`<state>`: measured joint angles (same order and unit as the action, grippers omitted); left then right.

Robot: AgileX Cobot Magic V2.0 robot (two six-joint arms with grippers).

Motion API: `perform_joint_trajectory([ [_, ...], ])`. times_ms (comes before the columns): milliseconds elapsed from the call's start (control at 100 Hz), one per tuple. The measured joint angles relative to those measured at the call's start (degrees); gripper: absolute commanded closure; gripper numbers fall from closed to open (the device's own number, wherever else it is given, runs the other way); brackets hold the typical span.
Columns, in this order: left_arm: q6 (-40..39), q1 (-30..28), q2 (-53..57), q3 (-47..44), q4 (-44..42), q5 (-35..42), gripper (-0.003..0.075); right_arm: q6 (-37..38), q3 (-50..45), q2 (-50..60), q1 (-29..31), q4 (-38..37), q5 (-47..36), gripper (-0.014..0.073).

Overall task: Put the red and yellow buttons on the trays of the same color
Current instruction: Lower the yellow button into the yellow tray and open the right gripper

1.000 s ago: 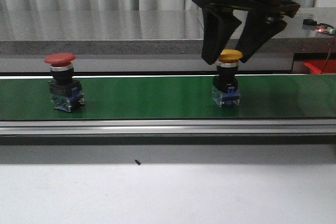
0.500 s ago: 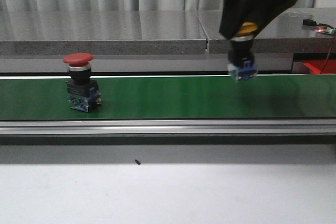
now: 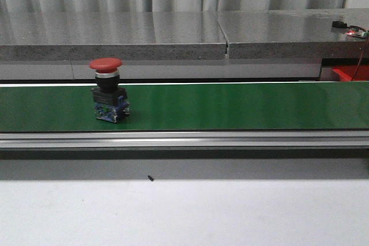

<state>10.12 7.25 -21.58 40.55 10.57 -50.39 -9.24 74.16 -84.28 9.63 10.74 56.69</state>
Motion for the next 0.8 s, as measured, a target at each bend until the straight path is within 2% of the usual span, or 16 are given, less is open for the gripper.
perform_joint_trajectory([
  [170,0.0,0.0,0.0,0.0,0.0,0.0,0.0739,0.0,-4.6,0.0,8.9,-0.1,-3.8,0.0379],
  [360,0.0,0.0,0.0,0.0,0.0,0.0,0.0739,0.0,-9.2,0.0,14.6,1.4,-9.0,0.0379],
  [800,0.0,0.0,0.0,0.0,0.0,0.0,0.0739,0.0,-10.1,-9.3,15.7,3.5,-15.2,0.0379],
])
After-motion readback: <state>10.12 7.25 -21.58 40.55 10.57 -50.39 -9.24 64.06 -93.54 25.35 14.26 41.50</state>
